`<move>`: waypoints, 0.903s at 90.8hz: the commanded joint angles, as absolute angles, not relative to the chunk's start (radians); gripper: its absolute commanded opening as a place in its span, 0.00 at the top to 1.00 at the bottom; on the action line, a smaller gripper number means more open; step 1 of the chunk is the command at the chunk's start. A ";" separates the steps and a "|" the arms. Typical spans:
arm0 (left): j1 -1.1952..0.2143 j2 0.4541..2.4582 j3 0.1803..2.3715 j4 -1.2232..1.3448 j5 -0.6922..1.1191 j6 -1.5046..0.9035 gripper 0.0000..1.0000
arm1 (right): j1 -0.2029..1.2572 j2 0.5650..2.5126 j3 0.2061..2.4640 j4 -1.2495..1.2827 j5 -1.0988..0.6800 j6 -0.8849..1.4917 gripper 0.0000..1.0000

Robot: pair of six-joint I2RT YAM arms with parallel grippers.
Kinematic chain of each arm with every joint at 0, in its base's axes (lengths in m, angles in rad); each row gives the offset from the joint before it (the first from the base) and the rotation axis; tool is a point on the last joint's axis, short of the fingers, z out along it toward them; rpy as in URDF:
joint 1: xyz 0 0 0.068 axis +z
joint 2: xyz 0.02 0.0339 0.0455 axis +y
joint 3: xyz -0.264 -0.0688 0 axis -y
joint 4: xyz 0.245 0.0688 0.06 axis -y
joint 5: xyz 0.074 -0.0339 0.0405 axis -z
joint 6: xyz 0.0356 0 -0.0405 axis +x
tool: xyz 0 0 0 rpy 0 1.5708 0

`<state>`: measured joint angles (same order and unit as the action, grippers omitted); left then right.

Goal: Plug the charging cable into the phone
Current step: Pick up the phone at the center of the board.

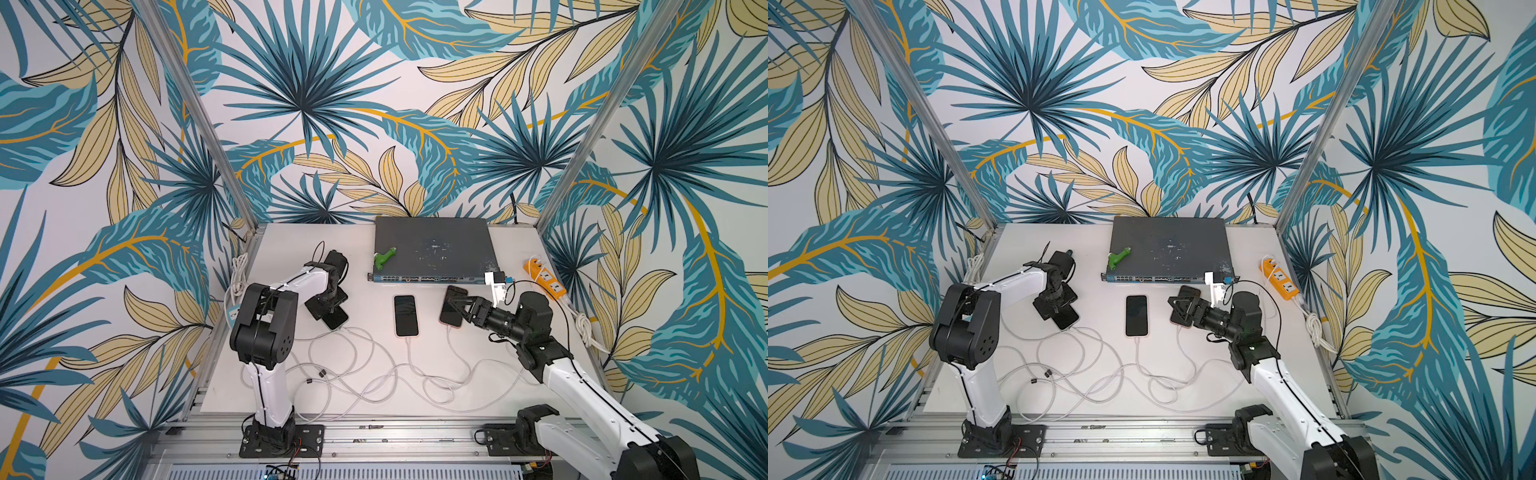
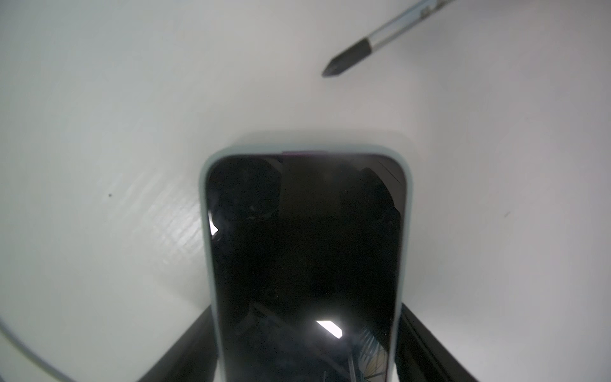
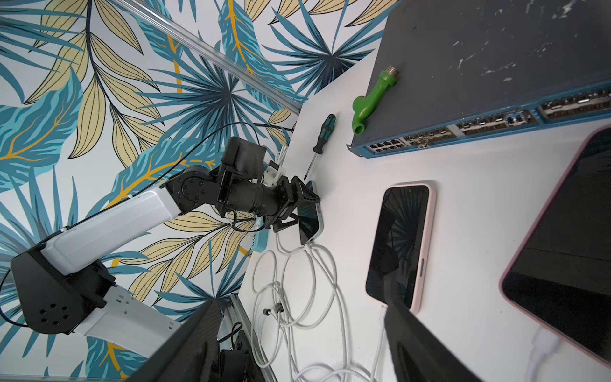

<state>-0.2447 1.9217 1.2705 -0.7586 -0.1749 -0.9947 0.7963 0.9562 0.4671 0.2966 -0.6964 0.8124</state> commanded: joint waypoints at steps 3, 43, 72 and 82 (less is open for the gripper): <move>-0.243 1.942 1.244 -0.756 -0.160 -0.939 0.43 | 0.795 0.939 0.448 0.278 -0.686 0.808 0.19; -0.276 1.581 1.316 -0.675 -0.028 -0.699 0.61 | 0.815 1.064 0.570 0.210 -0.691 0.736 0.19; -0.599 1.386 1.254 -0.535 0.062 -0.458 0.61 | 0.878 1.277 0.940 0.011 -0.714 0.630 0.19; -0.664 1.363 1.217 -0.501 0.061 -0.430 0.61 | 0.914 1.329 1.008 -0.023 -0.709 0.624 0.19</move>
